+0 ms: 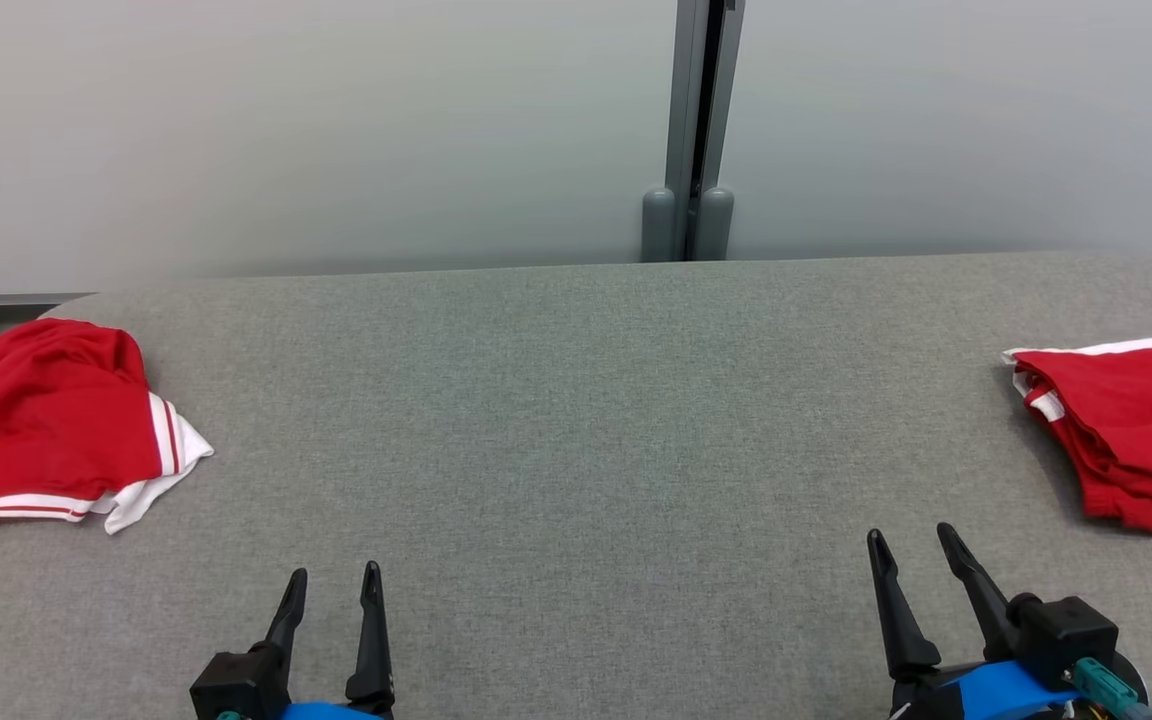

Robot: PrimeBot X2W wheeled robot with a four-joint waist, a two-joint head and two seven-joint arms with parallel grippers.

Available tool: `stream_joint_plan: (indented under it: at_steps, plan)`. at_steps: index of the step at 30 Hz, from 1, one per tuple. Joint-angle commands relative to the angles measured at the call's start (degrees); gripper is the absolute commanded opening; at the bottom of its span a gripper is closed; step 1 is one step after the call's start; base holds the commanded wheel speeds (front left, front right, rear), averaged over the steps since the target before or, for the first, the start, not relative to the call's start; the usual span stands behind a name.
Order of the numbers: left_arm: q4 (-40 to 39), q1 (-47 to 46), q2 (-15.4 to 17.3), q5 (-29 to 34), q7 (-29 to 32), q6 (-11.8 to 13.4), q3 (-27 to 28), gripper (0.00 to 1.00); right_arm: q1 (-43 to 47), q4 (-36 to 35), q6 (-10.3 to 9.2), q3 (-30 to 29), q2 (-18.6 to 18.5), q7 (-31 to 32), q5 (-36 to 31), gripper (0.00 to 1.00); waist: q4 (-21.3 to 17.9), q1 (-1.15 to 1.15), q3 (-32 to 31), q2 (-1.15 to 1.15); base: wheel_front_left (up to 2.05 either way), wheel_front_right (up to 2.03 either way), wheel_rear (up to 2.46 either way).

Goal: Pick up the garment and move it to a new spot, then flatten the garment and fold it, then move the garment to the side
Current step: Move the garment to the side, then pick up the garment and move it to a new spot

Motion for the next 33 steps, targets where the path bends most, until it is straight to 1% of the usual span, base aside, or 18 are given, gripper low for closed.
stream_joint_plan:
  at_steps: [1, 12, 15, 18, 21, 22, 23, 27, 31, 33]
  plan:
    - [-0.1, 0.2, 0.4, 0.3, -0.3, 0.2, -0.2, 1.0, 0.6, 0.3, 0.01, 0.0, -0.1, -0.4, -0.4, 1.0, 0.1, 0.0, -0.1, 0.0, 0.0, 0.0, 0.0]
    - [-0.1, 0.3, 0.6, -0.1, -0.4, 0.4, -0.4, 1.0, 0.2, 1.2, 0.01, 0.2, -0.1, -0.6, -0.5, 1.0, 0.1, 0.0, 0.0, 0.0, 0.0, 0.0, 0.0]
    - [0.1, 0.1, 0.5, 0.0, -0.4, 0.4, -0.7, 1.0, 0.5, 1.2, 0.01, -0.3, -0.1, -0.6, -0.6, 1.0, 1.1, 0.0, -0.2, 0.0, 0.0, 0.0, 0.0]
    - [0.1, -0.4, 0.2, 0.0, -0.3, 0.3, -1.0, 1.0, 0.8, 0.9, 0.01, -1.0, -0.1, -0.7, -1.3, 1.0, 3.8, 0.0, -0.5, 0.0, 0.0, 0.0, 0.0]
    - [0.1, -0.4, 0.3, 0.3, -0.3, 0.5, -1.0, 1.0, 1.0, 0.2, 0.01, -1.2, -0.1, -0.7, -2.0, 1.0, 7.9, 0.0, -0.8, 0.0, 0.0, 0.0, 0.0]
    - [0.1, -0.4, 0.3, 0.3, -0.3, 0.5, -1.0, 1.0, 1.0, 0.2, 0.01, -1.2, -0.1, -0.7, -2.0, 1.0, 7.9, 0.0, -0.8, 0.0, 0.0, 0.0, 0.0]
    - [-0.1, -0.3, 0.6, 0.5, -0.4, 0.8, -0.8, 1.0, 1.1, -0.1, 0.01, -0.9, -0.1, -0.6, -1.9, 1.0, 10.8, 0.0, -0.9, 0.0, 0.0, 0.0, 0.0]
    - [-0.5, 0.1, 1.1, 0.5, -0.4, 1.0, -0.6, 1.0, 1.2, -0.3, 0.01, 0.0, -0.1, -0.5, -1.5, 1.0, 16.6, 0.0, -1.4, 0.0, 0.0, 0.0, 0.0]
    - [-0.9, 0.6, 1.5, 0.4, -0.4, 1.2, -0.5, 1.0, 1.6, 0.0, 0.01, 1.6, -0.1, -0.3, -0.9, 1.0, 21.5, 0.0, -2.1, 0.0, 0.0, 0.0, 0.0]
    - [-1.0, 1.0, 1.8, 0.2, -0.4, 1.3, -0.4, 1.0, 1.7, 0.2, 0.01, 2.6, -0.1, -0.4, -0.5, 1.0, 23.2, 0.0, -2.5, 0.0, 0.0, 0.0, 0.0]
